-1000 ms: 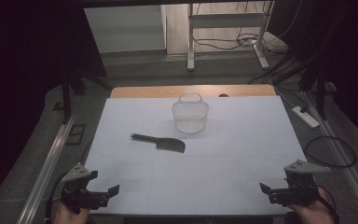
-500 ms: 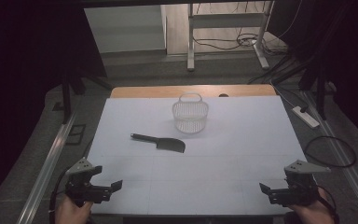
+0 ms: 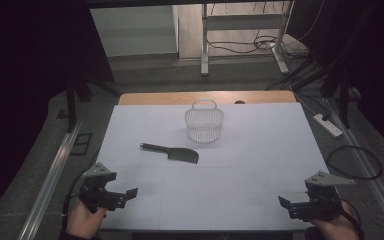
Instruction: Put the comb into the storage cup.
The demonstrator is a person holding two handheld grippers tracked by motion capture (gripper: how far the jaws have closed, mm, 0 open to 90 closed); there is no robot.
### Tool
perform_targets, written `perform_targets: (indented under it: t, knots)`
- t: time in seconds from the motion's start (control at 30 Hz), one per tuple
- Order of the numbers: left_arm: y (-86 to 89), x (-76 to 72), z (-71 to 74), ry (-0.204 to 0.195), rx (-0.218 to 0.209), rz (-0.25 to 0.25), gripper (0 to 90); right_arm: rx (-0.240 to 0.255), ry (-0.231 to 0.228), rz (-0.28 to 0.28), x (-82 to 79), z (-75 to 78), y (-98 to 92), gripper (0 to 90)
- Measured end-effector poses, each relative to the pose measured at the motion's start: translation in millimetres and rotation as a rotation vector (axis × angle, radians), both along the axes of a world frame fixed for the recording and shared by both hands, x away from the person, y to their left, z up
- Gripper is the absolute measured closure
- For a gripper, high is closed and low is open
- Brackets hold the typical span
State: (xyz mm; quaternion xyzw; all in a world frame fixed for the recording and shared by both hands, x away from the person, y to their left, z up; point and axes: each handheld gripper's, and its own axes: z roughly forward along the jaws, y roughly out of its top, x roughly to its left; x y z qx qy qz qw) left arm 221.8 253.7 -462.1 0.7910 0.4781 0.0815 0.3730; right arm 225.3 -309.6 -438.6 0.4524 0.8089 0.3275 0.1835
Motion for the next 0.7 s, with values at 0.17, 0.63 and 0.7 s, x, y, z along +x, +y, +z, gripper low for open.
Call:
perform_targets:
  t: [0.17, 0.63, 0.7]
  knots:
    - [-9.0, 10.4, 0.4, 0.010, 0.028, -0.020, 0.0, 0.000, 0.002, 0.000, 0.4, -0.3, 0.2, 0.0]
    - [-22.4, 33.9, 3.6, 0.012, 0.025, -0.059, 0.0, 0.000, 0.000, -0.003, 0.3, -0.2, 0.0, 0.0]
    - [-24.1, 38.8, 4.7, 0.012, 0.021, -0.060, 0.0, -0.001, 0.001, -0.004, 0.3, -0.3, 0.1, 0.0]
